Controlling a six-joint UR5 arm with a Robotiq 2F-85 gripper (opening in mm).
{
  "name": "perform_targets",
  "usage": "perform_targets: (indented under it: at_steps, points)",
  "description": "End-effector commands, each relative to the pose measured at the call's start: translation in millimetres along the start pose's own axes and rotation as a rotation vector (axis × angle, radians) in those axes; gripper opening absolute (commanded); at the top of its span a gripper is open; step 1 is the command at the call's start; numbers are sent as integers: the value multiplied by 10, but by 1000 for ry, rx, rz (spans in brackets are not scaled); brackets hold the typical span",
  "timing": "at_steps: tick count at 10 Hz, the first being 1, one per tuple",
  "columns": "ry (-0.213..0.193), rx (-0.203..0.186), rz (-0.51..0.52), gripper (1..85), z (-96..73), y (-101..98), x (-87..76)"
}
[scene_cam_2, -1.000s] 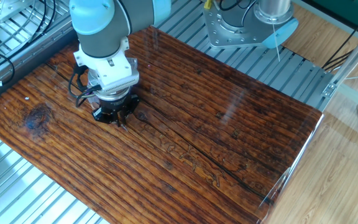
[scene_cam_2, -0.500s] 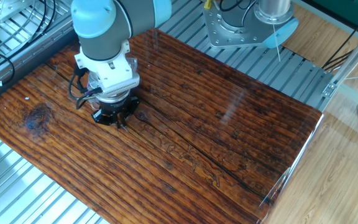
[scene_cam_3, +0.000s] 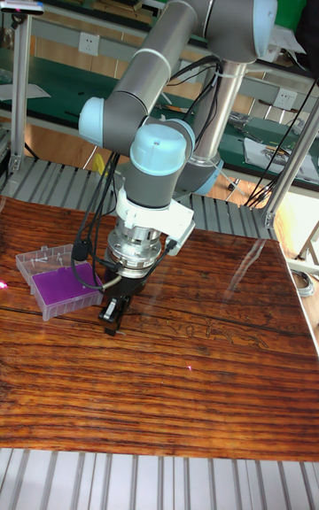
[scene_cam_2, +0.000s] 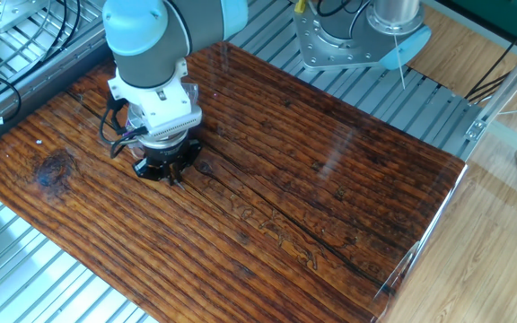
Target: Insert a small pipette tip into the holder for small pipette tips
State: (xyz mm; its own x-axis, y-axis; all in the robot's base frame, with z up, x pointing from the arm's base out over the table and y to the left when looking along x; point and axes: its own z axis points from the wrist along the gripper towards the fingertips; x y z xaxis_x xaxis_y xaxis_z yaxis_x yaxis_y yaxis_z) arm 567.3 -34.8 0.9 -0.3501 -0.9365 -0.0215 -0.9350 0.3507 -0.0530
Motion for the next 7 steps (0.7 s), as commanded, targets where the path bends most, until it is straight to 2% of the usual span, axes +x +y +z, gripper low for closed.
perform_targets:
  at_steps: [1,7]
  points:
    - [-8,-3,5,200,-9,-2,-3]
    - [-7,-7,-3,193,9,7,41]
